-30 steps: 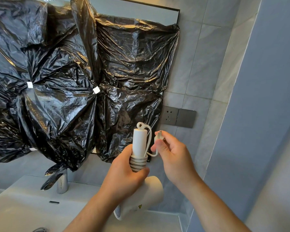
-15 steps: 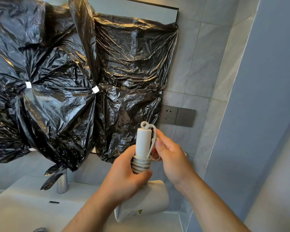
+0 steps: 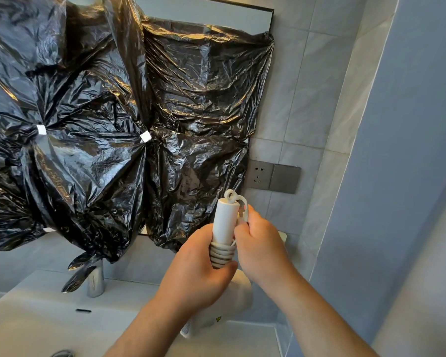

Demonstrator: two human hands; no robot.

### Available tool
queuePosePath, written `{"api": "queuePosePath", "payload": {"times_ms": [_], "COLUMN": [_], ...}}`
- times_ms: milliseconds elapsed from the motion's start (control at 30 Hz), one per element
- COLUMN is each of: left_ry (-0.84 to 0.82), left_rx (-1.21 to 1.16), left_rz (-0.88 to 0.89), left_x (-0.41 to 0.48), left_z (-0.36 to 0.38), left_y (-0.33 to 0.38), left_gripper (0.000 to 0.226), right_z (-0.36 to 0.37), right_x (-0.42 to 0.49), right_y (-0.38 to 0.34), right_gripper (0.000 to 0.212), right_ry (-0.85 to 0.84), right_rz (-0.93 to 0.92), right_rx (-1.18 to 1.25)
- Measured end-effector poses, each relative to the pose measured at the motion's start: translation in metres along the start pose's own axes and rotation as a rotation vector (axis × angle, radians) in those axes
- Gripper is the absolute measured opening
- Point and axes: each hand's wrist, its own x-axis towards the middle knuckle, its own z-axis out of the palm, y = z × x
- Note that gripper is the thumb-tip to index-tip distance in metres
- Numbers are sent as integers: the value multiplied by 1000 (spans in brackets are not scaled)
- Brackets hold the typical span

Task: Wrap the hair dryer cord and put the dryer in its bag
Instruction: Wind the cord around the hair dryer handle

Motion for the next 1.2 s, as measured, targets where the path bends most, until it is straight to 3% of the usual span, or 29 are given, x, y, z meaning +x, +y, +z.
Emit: {"api": "queuePosePath", "payload": {"times_ms": [133, 300, 500, 633, 1000, 1200], "left_ry": [36, 10, -13, -8, 21, 10], "left_rx": [-31, -77, -134, -106, 116, 151], "left_rz": [-46, -81, -92, -88, -80, -94], "left_x": [-1, -1, 2, 2, 2, -2], "left_z": [2, 0, 3, 8, 19, 22], "left_y": [-2, -2, 1, 3, -9, -8], "left_gripper": [29, 31, 22, 20, 25, 31], "right_z": [-6, -12, -20, -22, -20, -17], "right_x": [-4, -2, -2, -6, -6, -3], "right_y": [-9, -8, -10, -11, -6, -1], "right_gripper": [16, 23, 24, 16, 38, 33], "right_ry": [77, -12, -30, 20, 258, 313], "right_rz": [-63, -33, -81, -124, -165, -191], "right_rx": [57, 285, 315, 260, -104, -224]}}
